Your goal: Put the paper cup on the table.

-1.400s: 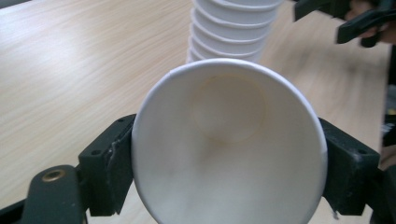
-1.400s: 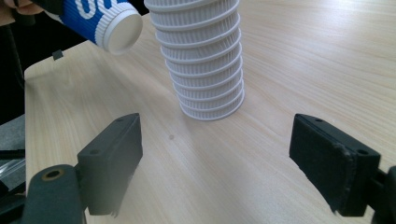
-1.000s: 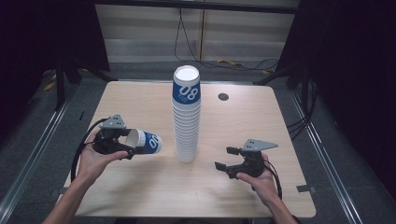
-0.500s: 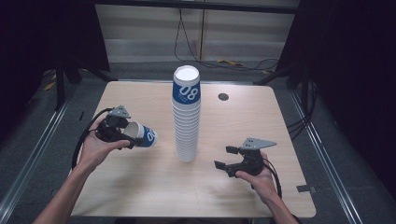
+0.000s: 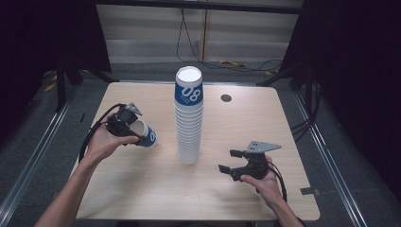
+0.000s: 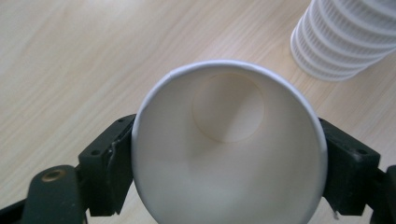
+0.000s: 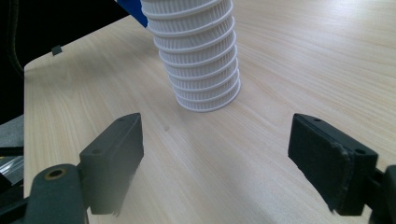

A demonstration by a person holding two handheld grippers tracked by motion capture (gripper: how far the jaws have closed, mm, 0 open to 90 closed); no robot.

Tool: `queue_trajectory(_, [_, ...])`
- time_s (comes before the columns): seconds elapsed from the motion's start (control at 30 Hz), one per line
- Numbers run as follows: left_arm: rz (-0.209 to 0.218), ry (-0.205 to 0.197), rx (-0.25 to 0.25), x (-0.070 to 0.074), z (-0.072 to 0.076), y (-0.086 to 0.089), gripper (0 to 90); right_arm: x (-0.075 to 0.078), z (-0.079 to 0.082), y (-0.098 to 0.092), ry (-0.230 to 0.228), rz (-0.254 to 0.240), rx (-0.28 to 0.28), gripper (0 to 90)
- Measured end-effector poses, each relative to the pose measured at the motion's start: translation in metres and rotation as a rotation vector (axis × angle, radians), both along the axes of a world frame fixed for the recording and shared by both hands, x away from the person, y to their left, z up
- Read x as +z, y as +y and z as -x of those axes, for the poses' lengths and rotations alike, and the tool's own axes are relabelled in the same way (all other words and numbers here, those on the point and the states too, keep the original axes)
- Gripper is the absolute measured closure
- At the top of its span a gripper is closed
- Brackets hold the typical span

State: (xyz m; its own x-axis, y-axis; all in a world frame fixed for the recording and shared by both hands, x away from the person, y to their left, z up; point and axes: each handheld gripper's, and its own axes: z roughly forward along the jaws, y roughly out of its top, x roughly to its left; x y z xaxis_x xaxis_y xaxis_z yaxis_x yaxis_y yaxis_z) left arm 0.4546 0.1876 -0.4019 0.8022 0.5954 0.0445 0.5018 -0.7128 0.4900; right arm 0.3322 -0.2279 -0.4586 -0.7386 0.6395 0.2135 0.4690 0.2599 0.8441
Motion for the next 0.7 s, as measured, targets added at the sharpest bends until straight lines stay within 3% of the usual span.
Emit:
queue_trajectory(0.1, [-0.030, 0.005, -0.023, -0.002, -0.001, -0.001, 17.8, -0.001, -0.001, 0.001, 0.012, -0.009, 0.004, 18.1])
queue_trajectory(0.13, [-0.059, 0.003, -0.025, -0.002, -0.001, 0.000, 17.8, -0.002, -0.002, 0.001, 0.014, -0.010, 0.002, 17.7])
queue_trajectory(0.23, [-0.055, 0.030, -0.026, -0.005, -0.005, 0.001, 17.8, -0.003, -0.004, 0.002, 0.024, -0.008, 0.000, 17.7])
queue_trajectory(0.57, [-0.156, 0.063, -0.033, -0.013, -0.014, -0.010, 17.2, -0.005, -0.005, 0.003, 0.031, 0.000, 0.006, 17.1])
queue_trajectory(0.7, [-0.163, 0.061, -0.029, -0.014, -0.015, -0.013, 16.4, -0.004, -0.003, 0.004, 0.031, 0.003, 0.009, 17.1])
